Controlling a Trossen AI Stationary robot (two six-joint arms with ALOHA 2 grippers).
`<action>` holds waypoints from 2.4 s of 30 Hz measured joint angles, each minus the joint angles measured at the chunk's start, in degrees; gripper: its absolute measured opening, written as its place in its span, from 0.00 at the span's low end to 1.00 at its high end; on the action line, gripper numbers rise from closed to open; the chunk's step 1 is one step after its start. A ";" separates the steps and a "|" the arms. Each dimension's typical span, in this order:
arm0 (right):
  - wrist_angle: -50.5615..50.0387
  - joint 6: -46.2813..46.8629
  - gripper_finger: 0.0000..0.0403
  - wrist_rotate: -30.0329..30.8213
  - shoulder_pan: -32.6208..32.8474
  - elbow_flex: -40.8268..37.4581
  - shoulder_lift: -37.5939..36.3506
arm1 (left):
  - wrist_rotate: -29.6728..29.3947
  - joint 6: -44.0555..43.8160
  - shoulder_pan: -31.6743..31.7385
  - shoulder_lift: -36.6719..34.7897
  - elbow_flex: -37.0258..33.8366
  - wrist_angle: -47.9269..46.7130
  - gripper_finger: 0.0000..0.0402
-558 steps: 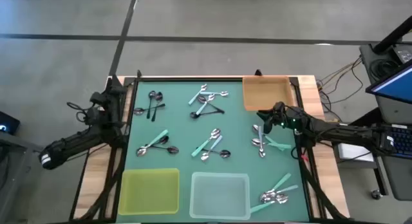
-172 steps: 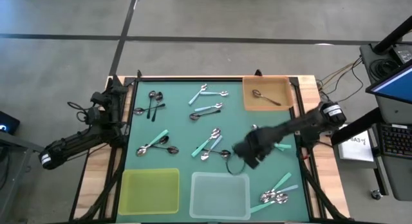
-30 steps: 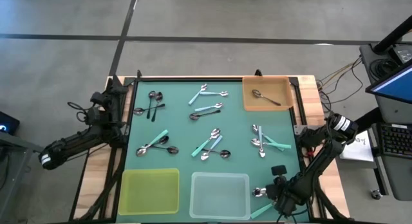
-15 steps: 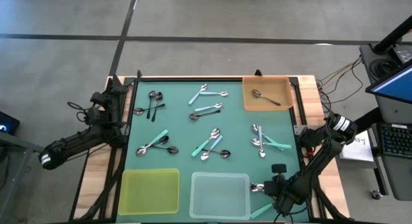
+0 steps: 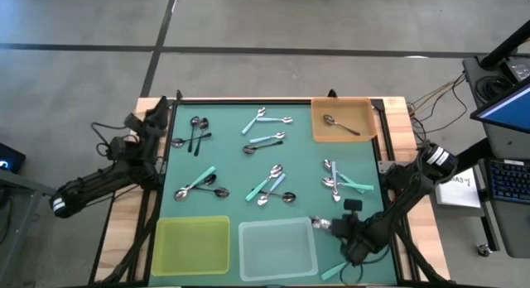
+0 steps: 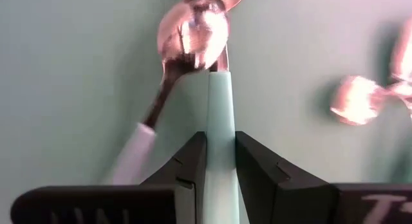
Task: Sort silverware by color (type)
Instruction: Put the green spoon into the yellow bin
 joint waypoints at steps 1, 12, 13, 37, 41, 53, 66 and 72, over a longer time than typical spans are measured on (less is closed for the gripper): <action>-0.24 0.95 0.16 0.86 -0.27 -0.80 -1.07 | 2.27 -0.19 -0.02 0.17 0.28 -0.10 0.50; 0.60 7.86 0.16 6.28 -4.04 -8.63 -15.06 | 28.81 -0.85 -2.65 12.55 4.49 -14.95 0.50; 0.54 7.87 0.16 7.25 -4.61 -8.89 -16.07 | 28.81 -0.68 -3.41 14.52 4.47 -15.27 0.50; 31.08 -14.76 0.16 41.06 -10.70 -8.71 -17.76 | 14.35 12.31 -31.51 61.42 14.00 10.33 0.50; 42.56 -23.19 0.16 42.85 -15.11 -8.71 -14.35 | 14.13 13.79 -31.52 67.44 19.72 10.35 0.50; 69.77 -43.85 0.16 43.39 -25.51 -7.41 -3.46 | 12.38 15.59 -32.63 76.14 26.45 13.42 0.50; 73.29 -57.78 0.16 44.51 -29.59 3.15 6.19 | 3.26 16.91 -33.81 78.32 26.10 20.09 0.50; 72.73 -60.52 0.16 46.76 -29.53 5.66 7.67 | 2.20 17.45 -33.98 77.65 26.08 20.73 0.49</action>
